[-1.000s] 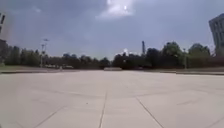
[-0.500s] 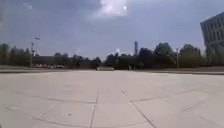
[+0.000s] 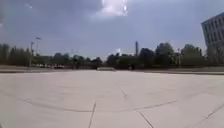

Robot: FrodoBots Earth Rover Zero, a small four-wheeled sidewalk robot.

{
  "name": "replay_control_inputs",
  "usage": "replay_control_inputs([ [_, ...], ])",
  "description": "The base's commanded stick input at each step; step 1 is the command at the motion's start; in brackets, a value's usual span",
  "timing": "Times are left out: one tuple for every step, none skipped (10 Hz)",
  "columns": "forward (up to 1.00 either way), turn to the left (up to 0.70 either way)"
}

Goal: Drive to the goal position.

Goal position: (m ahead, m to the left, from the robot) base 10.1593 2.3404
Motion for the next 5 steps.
replay_control_inputs([
  [0.70, 0.00],
  [0.70, 0.00],
  [0.70, 0.00],
  [0.70, 0.00],
  [0.70, 0.00],
])
